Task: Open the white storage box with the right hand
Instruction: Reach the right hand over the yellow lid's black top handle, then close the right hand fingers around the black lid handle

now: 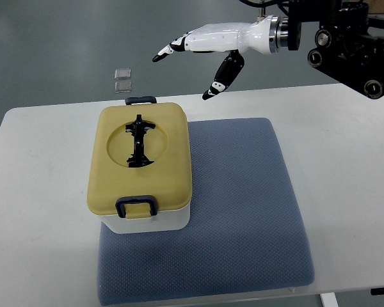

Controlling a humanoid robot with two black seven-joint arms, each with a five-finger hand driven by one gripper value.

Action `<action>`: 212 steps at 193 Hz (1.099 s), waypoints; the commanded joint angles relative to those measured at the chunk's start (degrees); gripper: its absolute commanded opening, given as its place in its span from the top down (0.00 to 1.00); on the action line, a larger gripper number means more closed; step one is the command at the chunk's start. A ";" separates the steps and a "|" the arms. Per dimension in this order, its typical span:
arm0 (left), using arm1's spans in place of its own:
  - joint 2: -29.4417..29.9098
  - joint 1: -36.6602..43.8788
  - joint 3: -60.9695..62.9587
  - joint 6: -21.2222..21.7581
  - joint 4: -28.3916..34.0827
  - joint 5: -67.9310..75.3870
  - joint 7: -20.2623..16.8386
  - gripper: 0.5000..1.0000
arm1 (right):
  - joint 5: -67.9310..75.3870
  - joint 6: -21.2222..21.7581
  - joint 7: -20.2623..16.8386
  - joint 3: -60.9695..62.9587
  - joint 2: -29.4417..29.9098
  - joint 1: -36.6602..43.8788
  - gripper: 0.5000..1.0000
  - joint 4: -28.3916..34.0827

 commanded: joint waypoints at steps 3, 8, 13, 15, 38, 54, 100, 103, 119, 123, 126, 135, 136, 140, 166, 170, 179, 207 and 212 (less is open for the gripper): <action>0.00 -0.06 0.00 0.00 0.00 0.00 0.00 0.00 | -0.24 0.45 -0.01 -4.48 2.89 4.98 0.14 2.24; 0.00 0.03 0.00 0.00 0.00 0.00 0.00 0.00 | -0.24 0.54 -0.01 -5.09 3.77 5.78 0.14 2.24; 0.00 0.03 0.00 0.00 0.00 0.00 0.00 0.00 | -0.33 0.72 -0.01 -5.80 4.74 6.57 0.14 2.24; 0.00 0.03 0.00 0.00 0.00 0.00 0.00 0.00 | -0.33 0.80 -0.01 -6.15 5.18 6.92 0.14 2.24; 0.00 0.03 0.00 0.00 0.00 0.00 0.00 0.00 | -0.33 1.86 -0.01 -8.70 9.22 9.91 0.14 2.24; 0.00 -0.06 0.00 0.00 0.00 0.00 0.00 0.00 | -0.77 2.12 -0.01 -9.75 11.51 11.05 0.14 2.15; 0.00 -0.06 0.00 0.00 0.00 0.00 0.00 0.00 | -3.23 1.42 -0.01 -12.21 14.85 10.52 0.14 1.80; 0.00 -0.06 0.00 0.00 0.00 0.00 0.00 0.00 | -3.31 1.42 -0.01 -12.30 14.85 10.52 0.14 1.80; 0.00 0.03 0.00 0.00 0.00 0.00 0.00 0.00 | -4.37 0.89 -0.01 -12.65 14.85 10.35 0.14 1.71; 0.00 -0.06 0.00 0.00 0.00 0.00 0.00 0.00 | -4.54 0.72 -0.01 -12.65 14.85 10.35 0.14 1.71; 0.00 -0.06 0.00 0.00 0.00 0.00 0.00 0.00 | -4.63 0.54 -0.01 -12.65 14.85 10.35 0.14 1.71; 0.00 -0.06 0.00 0.00 0.00 0.00 0.00 0.00 | -4.90 0.01 -0.01 -12.74 14.85 10.08 0.14 1.62; 0.00 -0.06 0.00 0.00 0.00 0.00 0.00 0.00 | -4.98 -0.07 -0.01 -12.74 14.85 10.00 0.14 1.62; 0.00 -0.06 0.00 0.00 0.00 0.00 0.00 0.00 | -5.07 -0.25 -0.01 -12.74 14.85 9.91 0.14 1.62; 0.00 -0.06 0.00 0.00 0.00 0.00 0.00 0.00 | -5.25 -0.60 -0.01 -12.74 14.76 8.85 0.14 1.62; 0.00 -0.06 0.00 0.00 0.00 0.00 0.00 0.00 | -5.34 -0.69 -0.01 -12.74 14.76 8.59 0.14 1.53; 0.00 -0.06 0.00 0.00 0.00 0.00 0.00 0.00 | -5.42 -1.13 -0.01 -12.74 14.85 8.24 0.14 1.27; 0.00 -0.06 0.00 0.00 0.00 0.00 0.00 0.00 | -5.42 -2.27 -0.01 -12.74 14.85 7.89 0.14 0.92; 0.00 -0.06 0.00 0.00 0.00 0.00 0.00 0.00 | -5.42 -2.45 -0.01 -12.74 14.76 7.89 0.15 0.74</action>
